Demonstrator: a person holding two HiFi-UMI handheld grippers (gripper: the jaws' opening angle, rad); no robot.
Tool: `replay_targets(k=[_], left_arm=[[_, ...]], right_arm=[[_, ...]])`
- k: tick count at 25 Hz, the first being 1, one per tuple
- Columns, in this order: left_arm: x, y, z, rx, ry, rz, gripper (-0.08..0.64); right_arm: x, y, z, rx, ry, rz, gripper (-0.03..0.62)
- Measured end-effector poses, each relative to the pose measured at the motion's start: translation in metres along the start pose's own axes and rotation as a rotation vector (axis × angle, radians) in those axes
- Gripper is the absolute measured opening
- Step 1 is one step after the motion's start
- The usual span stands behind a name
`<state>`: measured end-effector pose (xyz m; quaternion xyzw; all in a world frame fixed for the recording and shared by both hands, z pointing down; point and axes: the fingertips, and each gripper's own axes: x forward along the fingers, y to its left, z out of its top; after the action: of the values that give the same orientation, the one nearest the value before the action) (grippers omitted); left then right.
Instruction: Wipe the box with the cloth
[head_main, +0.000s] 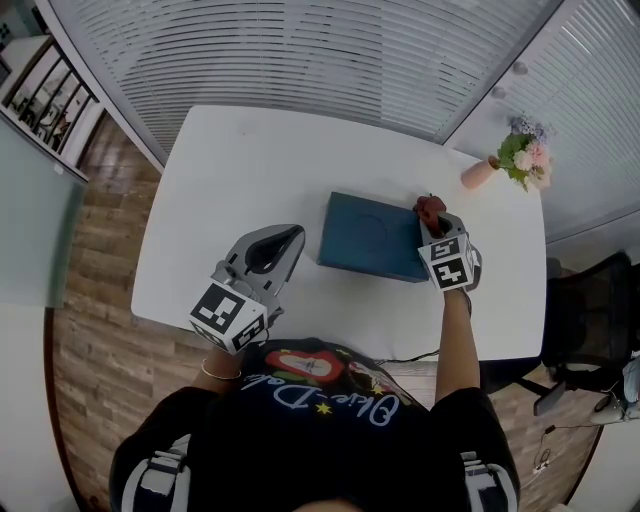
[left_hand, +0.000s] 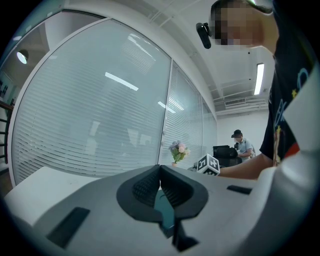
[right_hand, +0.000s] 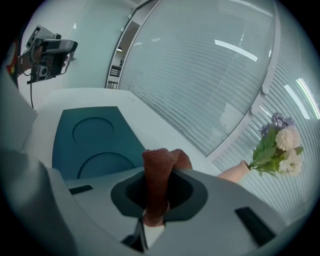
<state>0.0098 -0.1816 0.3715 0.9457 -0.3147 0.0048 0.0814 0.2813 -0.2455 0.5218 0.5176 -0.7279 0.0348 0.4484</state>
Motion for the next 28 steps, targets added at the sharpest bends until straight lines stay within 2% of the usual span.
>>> replay_targets(k=[7, 10, 14, 17, 20, 23, 28], left_arm=[[0.001, -0.001, 0.001, 0.003, -0.004, -0.002, 0.003], [0.0, 0.0, 0.002, 0.001, -0.003, 0.0, 0.003], [0.001, 0.0, 0.001, 0.001, -0.002, -0.004, 0.003], [0.003, -0.003, 0.0, 0.0, 0.0, -0.013, 0.003], [0.003, -0.004, -0.001, -0.002, 0.001, -0.019, 0.003], [0.001, -0.003, 0.0, -0.003, 0.0, -0.016, 0.003], [-0.008, 0.004, -0.001, -0.01, -0.003, 0.009, 0.003]], right_arm=[[-0.005, -0.011, -0.013, 0.081, -0.002, -0.026, 0.037], [-0.012, -0.021, -0.013, 0.109, -0.014, -0.078, 0.037], [-0.032, -0.033, 0.012, 0.105, -0.097, -0.145, 0.037], [-0.045, -0.023, 0.047, 0.055, -0.183, -0.142, 0.037], [-0.051, 0.006, 0.091, 0.021, -0.286, -0.087, 0.037], [-0.053, 0.047, 0.138, -0.009, -0.397, 0.009, 0.037], [-0.059, 0.111, 0.2, 0.051, -0.561, 0.218, 0.037]])
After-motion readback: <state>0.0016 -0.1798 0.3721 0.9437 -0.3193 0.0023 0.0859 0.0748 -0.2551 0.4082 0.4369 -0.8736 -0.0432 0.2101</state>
